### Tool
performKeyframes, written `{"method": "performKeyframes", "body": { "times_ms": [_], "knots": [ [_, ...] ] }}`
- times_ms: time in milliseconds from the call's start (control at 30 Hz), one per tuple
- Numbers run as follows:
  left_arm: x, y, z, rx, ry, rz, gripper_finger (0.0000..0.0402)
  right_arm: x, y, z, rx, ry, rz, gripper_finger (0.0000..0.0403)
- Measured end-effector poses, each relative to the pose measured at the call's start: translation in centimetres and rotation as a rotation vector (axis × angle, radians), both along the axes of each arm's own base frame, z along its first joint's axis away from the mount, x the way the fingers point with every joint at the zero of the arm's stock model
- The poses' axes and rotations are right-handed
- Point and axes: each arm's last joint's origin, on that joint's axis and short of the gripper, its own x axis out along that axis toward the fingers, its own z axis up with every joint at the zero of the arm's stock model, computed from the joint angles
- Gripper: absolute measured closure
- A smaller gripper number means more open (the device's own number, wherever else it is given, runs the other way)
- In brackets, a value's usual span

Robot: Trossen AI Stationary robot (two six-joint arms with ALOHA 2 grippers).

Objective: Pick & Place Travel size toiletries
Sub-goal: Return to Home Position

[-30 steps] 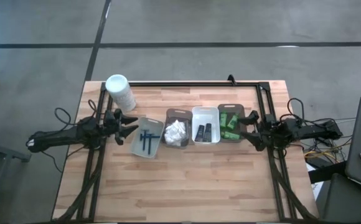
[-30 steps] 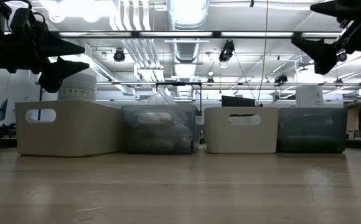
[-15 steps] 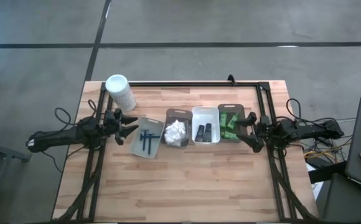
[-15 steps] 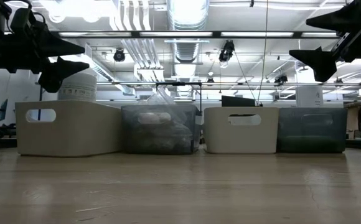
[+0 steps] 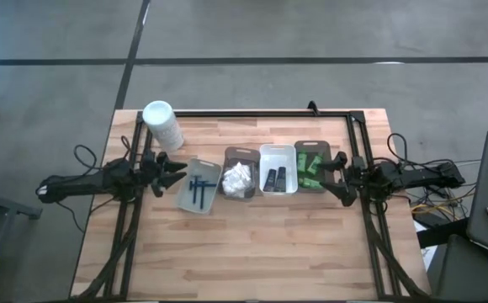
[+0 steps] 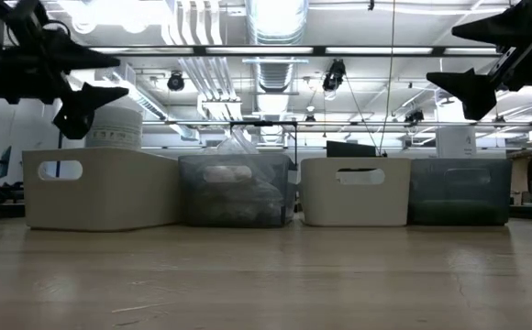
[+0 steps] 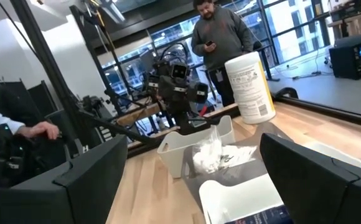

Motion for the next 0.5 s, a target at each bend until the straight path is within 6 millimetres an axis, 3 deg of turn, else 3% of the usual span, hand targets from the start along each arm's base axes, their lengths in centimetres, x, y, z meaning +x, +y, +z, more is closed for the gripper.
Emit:
{"method": "performKeyframes", "body": {
  "times_ms": [100, 333, 500],
  "knots": [
    [0.06, -0.41, -0.21, -0.027, 0.018, -0.072, 0.0174, 0.00, 0.00, 0.00, 0.000, 0.000, 0.000, 0.0039],
    [0.09, -1.05, -0.45, 0.246, 0.070, -0.170, 0.0174, 0.01, 0.00, -0.02, 0.000, 0.001, 0.000, 0.0039],
    [0.09, -1.04, -0.41, 0.325, 0.075, -0.164, 0.0174, 0.01, 0.00, -0.02, 0.000, 0.001, 0.000, 0.0039]
  ]
}}
